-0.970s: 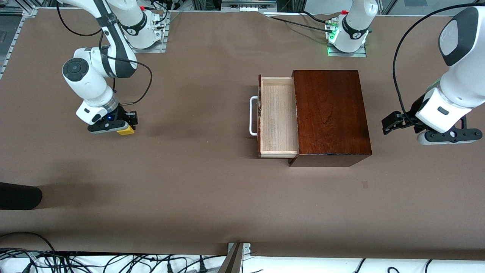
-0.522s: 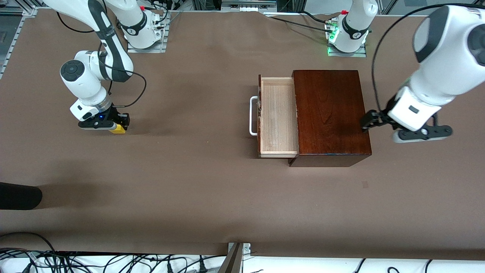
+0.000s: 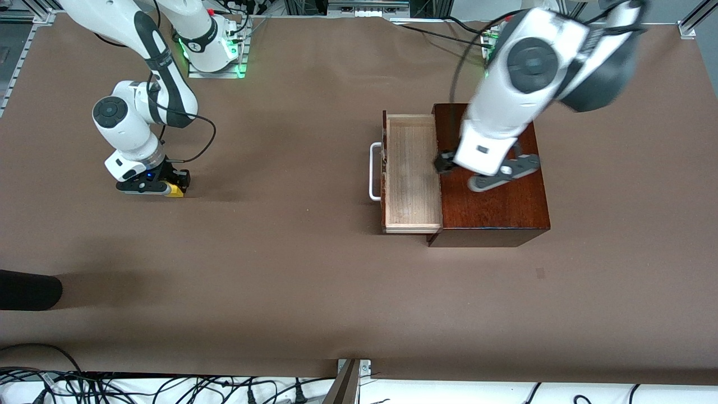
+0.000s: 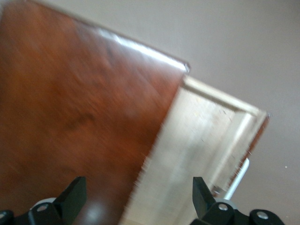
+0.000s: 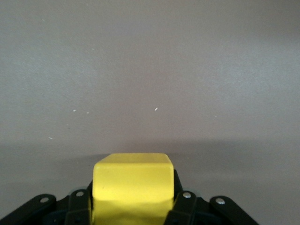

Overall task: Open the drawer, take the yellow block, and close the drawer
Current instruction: 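Lower the cube onto the table while the left gripper reaches the drawer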

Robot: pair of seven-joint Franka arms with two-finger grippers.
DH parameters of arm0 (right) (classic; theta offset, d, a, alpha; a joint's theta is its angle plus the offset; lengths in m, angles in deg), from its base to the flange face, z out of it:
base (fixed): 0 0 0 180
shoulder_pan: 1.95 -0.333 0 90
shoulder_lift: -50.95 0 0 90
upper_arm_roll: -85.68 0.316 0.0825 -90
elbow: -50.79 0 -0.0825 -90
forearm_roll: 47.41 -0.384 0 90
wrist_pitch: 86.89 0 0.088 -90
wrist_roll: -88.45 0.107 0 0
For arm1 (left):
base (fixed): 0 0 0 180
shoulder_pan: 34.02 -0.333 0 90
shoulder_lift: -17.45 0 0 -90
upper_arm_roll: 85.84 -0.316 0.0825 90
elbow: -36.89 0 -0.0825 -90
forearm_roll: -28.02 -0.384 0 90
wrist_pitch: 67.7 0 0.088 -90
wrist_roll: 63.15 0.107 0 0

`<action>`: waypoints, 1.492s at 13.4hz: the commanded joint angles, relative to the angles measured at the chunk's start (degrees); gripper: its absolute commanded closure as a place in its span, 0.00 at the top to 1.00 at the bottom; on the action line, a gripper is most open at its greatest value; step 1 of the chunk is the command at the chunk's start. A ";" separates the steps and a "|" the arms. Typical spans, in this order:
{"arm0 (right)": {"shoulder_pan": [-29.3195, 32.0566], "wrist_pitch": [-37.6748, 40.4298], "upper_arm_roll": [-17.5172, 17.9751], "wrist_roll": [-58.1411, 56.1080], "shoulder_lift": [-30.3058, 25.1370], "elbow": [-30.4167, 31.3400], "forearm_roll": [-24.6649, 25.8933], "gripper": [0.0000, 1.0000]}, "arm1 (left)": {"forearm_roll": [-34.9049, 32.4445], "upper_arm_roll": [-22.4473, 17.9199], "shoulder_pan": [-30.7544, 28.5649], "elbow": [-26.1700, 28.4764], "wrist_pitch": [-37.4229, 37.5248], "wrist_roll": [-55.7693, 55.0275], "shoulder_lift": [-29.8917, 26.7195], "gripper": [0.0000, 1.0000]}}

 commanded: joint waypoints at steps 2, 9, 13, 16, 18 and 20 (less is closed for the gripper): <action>0.51 -1.91 1.17 -0.55 1.57 -0.25 -0.63 0.00 | -0.34 -0.42 7.05 -9.18 1.42 -15.83 8.50 1.00; 0.51 -4.02 1.79 -0.64 3.24 -0.25 -0.72 0.31 | -1.04 -0.94 18.57 -12.97 -4.56 -42.57 18.62 1.00; 0.42 -4.20 1.88 -0.72 3.59 -0.43 -0.72 1.00 | -0.87 -1.12 18.67 -13.24 -4.73 -46.52 19.15 1.00; -0.46 -2.88 2.14 -3.70 2.81 -0.87 -0.54 1.00 | -0.95 -1.12 18.67 -15.60 -5.61 -50.50 21.35 0.97; -0.46 -2.53 1.97 -8.00 2.28 -0.87 -0.54 1.00 | -1.04 -1.21 18.67 -15.70 -5.61 -50.67 21.71 0.69; -0.37 -1.21 1.53 -13.17 1.66 -0.96 -0.46 1.00 | -2.18 -1.21 18.67 -15.61 -5.53 -47.70 21.79 0.49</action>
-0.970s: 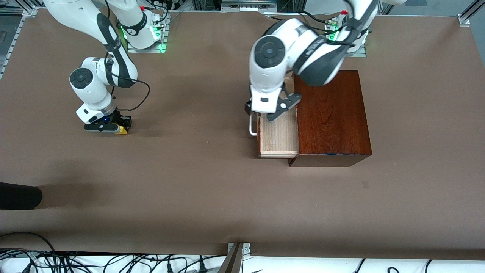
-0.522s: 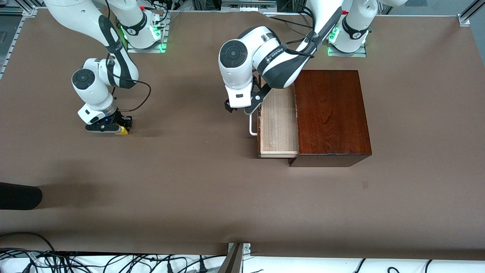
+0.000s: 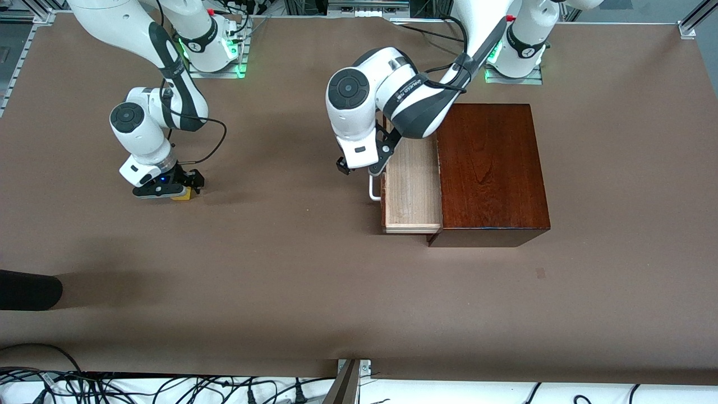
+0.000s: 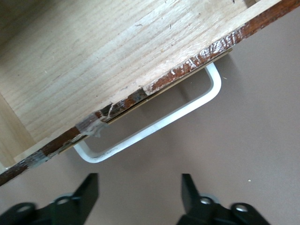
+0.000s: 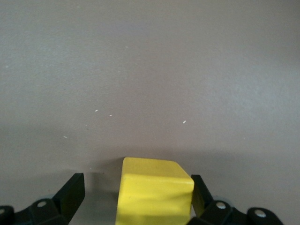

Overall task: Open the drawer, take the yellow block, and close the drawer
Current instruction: 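Lower the cube onto the table while the left gripper reaches the drawer, then push the drawer into the box with the left gripper while the right gripper withdraws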

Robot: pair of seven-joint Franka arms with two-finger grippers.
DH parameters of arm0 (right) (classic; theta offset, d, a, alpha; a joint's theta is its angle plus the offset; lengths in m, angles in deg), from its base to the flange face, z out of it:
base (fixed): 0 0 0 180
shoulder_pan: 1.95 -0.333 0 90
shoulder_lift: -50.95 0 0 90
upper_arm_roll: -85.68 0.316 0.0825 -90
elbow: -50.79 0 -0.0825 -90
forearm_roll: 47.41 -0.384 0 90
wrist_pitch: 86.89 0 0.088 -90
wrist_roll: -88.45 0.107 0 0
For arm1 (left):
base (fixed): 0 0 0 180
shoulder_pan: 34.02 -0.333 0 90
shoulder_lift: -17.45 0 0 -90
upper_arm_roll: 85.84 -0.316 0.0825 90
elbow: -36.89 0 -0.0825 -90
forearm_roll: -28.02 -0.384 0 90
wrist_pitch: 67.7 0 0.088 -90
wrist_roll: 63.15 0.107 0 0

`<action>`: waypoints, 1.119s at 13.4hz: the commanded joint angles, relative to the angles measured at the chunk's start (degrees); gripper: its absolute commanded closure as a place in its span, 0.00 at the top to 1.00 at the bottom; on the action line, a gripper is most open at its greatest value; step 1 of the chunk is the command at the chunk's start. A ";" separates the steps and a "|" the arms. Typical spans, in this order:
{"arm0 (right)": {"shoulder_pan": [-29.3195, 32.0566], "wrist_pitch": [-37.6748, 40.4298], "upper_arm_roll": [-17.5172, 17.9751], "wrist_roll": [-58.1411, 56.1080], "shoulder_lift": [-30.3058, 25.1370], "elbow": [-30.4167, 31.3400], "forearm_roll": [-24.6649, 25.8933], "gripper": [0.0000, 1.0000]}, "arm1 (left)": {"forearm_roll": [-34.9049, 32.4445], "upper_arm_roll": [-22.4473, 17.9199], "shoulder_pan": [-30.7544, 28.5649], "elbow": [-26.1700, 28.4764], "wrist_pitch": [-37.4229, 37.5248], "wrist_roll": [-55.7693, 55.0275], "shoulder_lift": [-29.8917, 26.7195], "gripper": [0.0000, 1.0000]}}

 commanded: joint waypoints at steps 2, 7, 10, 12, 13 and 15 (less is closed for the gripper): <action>0.12 2.49 -1.76 -11.04 -2.12 -0.07 -0.47 1.00 | -3.16 0.08 0.20 -2.50 0.45 2.30 1.51 0.17; 0.12 14.43 -2.99 -14.23 -8.17 -2.52 -0.47 1.00 | -4.65 -1.58 -1.12 -2.59 0.27 6.34 3.44 0.00; 0.12 18.65 -2.99 -14.23 -9.76 -5.68 -0.47 1.00 | -4.74 -3.17 -1.38 -3.11 0.27 10.10 3.18 0.00; 0.12 24.78 -2.90 -14.06 -10.73 -10.24 -0.46 1.00 | -5.96 -3.87 -1.38 -3.64 0.45 12.74 3.01 0.00; 0.03 29.25 -2.73 -13.62 -10.82 -13.48 -0.47 1.00 | -6.84 -3.88 -1.47 -3.64 0.53 14.06 2.92 0.00; -0.06 38.49 -2.55 -13.44 -10.56 -20.86 -0.38 1.00 | -7.03 -3.96 -2.43 -3.64 0.80 15.21 2.65 0.00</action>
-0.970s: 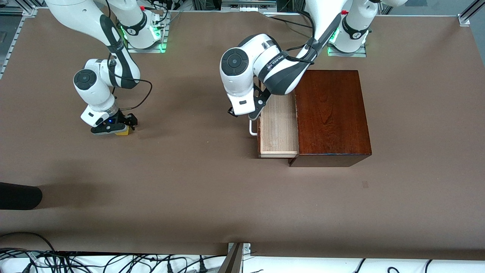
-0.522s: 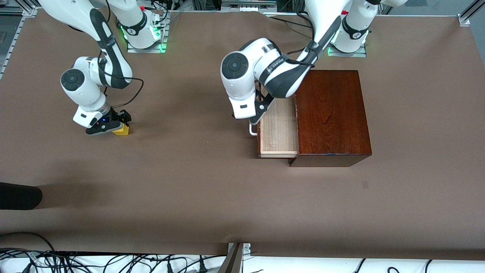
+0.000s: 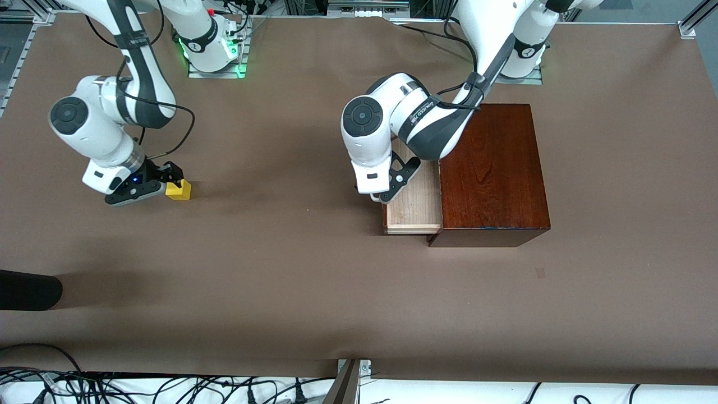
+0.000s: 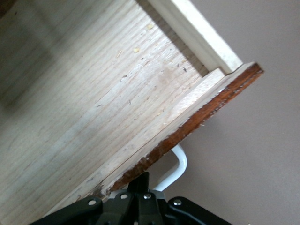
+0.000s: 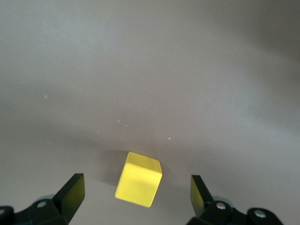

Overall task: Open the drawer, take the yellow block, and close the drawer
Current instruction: 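Push the drawer into the box with the left gripper while the right gripper withdraws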

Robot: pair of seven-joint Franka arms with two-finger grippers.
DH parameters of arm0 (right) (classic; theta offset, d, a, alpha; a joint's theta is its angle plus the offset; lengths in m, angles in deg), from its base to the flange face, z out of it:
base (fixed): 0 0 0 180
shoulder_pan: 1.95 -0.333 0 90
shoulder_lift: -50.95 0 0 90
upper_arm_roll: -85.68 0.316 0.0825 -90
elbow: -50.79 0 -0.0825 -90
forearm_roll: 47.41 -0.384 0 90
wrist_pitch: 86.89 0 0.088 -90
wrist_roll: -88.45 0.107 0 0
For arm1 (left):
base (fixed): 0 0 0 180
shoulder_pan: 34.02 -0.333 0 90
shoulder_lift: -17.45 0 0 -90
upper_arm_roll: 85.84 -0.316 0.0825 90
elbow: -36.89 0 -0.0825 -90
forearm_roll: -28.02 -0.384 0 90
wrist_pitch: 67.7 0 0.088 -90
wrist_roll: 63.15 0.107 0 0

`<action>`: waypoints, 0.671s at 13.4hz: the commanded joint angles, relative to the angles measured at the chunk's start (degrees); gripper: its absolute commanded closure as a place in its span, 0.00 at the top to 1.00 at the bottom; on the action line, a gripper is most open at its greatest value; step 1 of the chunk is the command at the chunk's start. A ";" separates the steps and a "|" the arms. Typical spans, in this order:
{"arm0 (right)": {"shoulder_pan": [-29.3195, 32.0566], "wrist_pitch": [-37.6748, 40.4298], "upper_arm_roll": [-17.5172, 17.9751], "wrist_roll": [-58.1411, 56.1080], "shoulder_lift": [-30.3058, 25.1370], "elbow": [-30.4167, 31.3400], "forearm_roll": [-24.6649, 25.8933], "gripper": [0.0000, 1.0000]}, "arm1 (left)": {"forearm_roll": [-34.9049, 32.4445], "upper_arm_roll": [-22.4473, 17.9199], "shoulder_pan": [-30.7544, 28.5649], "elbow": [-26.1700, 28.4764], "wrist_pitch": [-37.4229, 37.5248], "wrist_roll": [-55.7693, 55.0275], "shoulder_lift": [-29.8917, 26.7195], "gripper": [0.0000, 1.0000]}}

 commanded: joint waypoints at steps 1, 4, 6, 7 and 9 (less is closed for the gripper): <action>-0.13 11.32 0.08 -0.59 0.05 -9.42 -0.38 1.00 | -1.93 -0.45 -1.03 -1.57 1.49 2.80 0.21 0.00; -0.75 20.21 0.43 0.10 0.23 -17.51 -0.55 1.00 | -2.72 -0.98 -2.69 -0.87 2.28 3.68 0.03 0.00; -1.89 24.61 0.52 4.65 0.23 -21.39 -0.47 1.00 | -2.73 -1.15 -3.23 -0.87 5.17 7.01 -1.19 0.00; -2.24 26.72 0.52 7.12 0.23 -23.32 -0.47 1.00 | -2.73 -1.15 -4.27 -0.78 5.53 8.33 -1.90 0.00; -2.51 30.59 0.52 10.46 0.40 -26.84 -0.47 1.00 | -2.73 -1.07 -4.63 -0.69 7.54 9.39 -2.60 0.00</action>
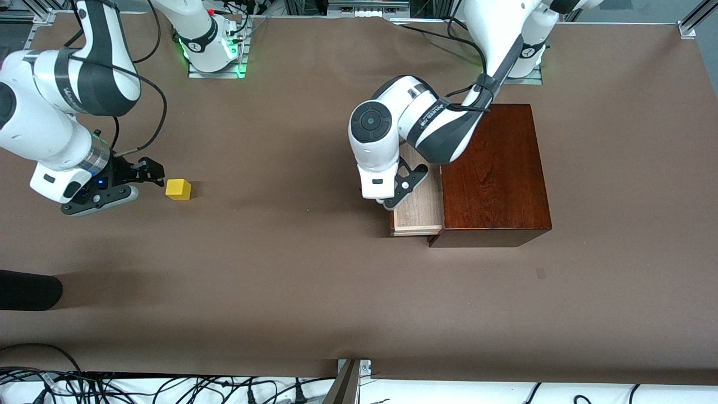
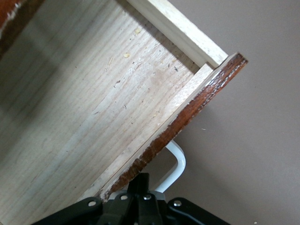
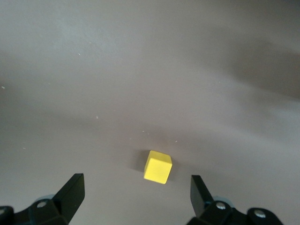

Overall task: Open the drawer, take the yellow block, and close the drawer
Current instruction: 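Push the drawer into the box with the left gripper while the right gripper withdraws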

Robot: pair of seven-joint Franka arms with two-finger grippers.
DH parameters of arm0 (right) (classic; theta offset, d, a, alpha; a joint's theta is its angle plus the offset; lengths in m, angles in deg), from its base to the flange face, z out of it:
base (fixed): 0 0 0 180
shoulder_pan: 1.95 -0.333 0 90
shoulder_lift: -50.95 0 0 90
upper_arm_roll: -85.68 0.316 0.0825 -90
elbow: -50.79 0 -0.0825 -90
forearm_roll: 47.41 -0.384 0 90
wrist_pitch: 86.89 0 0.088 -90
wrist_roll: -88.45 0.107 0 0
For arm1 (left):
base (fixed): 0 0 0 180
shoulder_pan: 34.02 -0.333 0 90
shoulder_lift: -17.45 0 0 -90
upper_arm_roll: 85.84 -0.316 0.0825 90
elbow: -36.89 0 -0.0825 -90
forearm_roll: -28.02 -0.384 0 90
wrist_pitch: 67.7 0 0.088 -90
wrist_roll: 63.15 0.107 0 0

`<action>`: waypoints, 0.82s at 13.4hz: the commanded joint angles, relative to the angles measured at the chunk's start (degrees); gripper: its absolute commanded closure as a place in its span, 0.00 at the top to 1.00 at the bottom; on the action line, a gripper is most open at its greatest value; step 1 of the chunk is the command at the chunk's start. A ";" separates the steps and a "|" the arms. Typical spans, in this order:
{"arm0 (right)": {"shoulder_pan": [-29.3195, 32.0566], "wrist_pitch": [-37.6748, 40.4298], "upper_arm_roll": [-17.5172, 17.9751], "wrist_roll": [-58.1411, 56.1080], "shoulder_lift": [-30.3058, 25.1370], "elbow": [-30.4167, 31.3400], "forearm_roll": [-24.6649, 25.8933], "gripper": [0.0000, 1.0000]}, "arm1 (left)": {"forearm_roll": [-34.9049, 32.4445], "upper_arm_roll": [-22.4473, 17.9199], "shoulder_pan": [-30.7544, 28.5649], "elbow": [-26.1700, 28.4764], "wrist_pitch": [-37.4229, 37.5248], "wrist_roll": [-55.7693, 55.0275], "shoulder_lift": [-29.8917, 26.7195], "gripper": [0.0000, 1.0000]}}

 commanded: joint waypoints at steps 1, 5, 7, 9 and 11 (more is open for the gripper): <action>-0.18 5.24 -0.01 5.15 0.80 -5.26 -0.54 1.00 | -3.27 -1.88 -2.69 0.56 5.12 4.42 -2.48 0.00; 6.04 6.39 6.20 13.08 -0.33 -6.76 -0.63 1.00 | -3.36 -1.97 -5.67 2.14 5.65 8.19 -2.48 0.00; 10.87 7.01 11.56 16.14 -2.44 -6.76 -0.11 1.00 | -3.45 -1.97 -7.86 2.23 5.74 11.53 -2.13 0.00; 16.58 8.76 17.45 19.23 -4.81 -6.76 0.34 1.00 | -3.45 -1.97 -10.06 2.67 5.74 15.22 -2.04 0.00; 19.59 10.78 19.58 19.50 -6.92 -6.76 0.51 1.00 | -3.45 -1.97 -11.03 2.67 5.83 17.25 -2.30 0.00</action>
